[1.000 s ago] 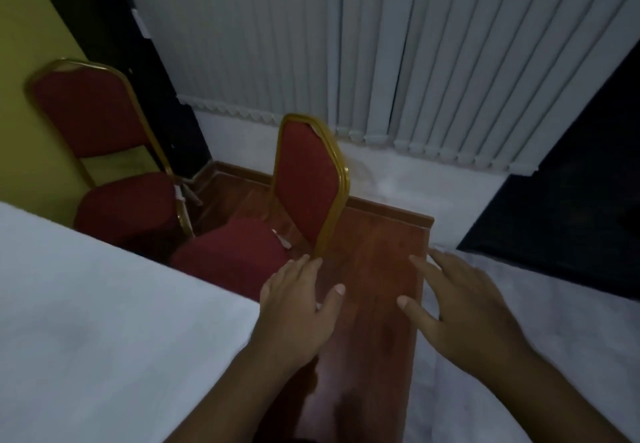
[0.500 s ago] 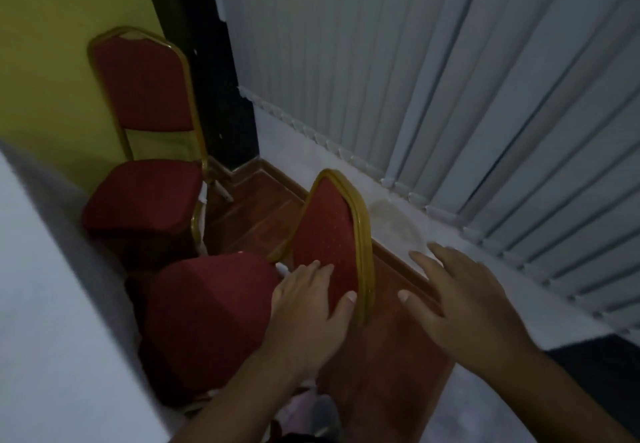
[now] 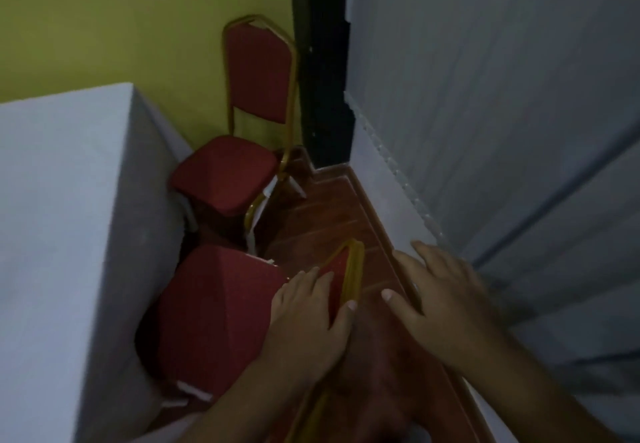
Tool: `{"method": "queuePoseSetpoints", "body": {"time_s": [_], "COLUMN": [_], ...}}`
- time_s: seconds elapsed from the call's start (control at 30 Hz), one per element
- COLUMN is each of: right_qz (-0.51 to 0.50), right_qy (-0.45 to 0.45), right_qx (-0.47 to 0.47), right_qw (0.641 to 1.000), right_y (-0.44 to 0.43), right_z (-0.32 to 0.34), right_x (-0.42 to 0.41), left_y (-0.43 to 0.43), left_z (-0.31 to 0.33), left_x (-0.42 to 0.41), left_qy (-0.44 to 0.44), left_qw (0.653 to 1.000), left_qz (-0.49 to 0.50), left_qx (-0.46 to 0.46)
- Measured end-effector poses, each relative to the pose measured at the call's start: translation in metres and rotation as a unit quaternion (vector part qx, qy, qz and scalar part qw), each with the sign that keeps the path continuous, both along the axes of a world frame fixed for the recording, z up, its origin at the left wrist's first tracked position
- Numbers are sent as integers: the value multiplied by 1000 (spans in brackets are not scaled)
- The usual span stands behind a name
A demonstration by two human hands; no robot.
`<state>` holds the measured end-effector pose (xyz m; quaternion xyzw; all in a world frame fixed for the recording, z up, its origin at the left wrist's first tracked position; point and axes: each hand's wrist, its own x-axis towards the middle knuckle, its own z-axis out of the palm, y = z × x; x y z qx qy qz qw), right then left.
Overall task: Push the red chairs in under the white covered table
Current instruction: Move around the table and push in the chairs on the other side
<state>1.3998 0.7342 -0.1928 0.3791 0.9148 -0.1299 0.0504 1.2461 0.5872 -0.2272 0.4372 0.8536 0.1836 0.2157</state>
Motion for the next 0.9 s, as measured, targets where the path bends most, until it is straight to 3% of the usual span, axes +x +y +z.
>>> {"method": "queuePoseSetpoints", "body": {"time_s": [0.17, 0.4, 0.7, 0.9], "right_qz": [143, 266, 328, 413], "right_qy": [-14, 7, 15, 26], "right_qx": [-25, -13, 1, 13], "right_qw": [989, 964, 944, 910], "right_y": [67, 120, 158, 175], "right_z": [4, -10, -13, -11], "right_x": [-24, -112, -229, -300], "left_y": [32, 47, 74, 97], "left_z": [-2, -5, -8, -2], "left_x": [30, 21, -51, -102], "left_qy": [6, -5, 0, 29], "left_qw": [991, 953, 913, 877], "left_qz": [137, 303, 408, 478], "left_qx": [7, 0, 21, 25]}}
